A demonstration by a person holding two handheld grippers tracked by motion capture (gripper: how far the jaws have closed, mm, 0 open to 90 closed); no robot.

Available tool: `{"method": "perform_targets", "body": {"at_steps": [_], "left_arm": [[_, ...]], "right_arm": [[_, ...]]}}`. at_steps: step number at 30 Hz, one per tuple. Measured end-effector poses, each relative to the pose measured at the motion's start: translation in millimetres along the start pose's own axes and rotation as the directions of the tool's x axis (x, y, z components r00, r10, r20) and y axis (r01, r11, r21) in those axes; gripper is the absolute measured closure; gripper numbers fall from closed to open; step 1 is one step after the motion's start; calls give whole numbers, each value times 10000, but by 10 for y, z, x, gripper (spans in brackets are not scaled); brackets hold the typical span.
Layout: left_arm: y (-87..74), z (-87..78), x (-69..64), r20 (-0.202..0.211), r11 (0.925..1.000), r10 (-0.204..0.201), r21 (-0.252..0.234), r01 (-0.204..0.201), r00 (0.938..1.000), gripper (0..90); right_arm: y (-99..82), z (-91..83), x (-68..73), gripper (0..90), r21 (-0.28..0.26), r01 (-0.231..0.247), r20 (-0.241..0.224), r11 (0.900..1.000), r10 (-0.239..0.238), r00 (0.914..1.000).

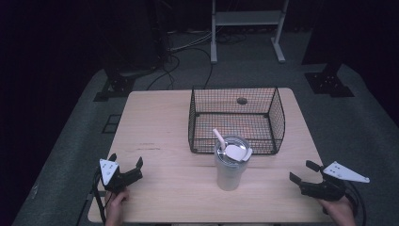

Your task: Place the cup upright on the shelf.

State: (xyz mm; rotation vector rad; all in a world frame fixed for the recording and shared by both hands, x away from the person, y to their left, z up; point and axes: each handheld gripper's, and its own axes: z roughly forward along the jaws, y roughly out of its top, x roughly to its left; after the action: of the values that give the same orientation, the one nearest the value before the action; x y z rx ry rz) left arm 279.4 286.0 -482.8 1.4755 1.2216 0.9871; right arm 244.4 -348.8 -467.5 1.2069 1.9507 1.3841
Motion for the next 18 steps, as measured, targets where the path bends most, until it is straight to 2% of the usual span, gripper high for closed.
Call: {"method": "perform_targets", "body": {"at_steps": [11,18], "left_arm": [[-1,-1,-9,-3,10000,70,-13,-70,10000,0],[-3,-7,-17,42,9999,141,-24,-141,9999,0]], "right_arm": [[144,35,70,126,-41,227,-336,9997,-228,9992],[292,74,218,124,75,819,-716,9966,-812,9941]]}}
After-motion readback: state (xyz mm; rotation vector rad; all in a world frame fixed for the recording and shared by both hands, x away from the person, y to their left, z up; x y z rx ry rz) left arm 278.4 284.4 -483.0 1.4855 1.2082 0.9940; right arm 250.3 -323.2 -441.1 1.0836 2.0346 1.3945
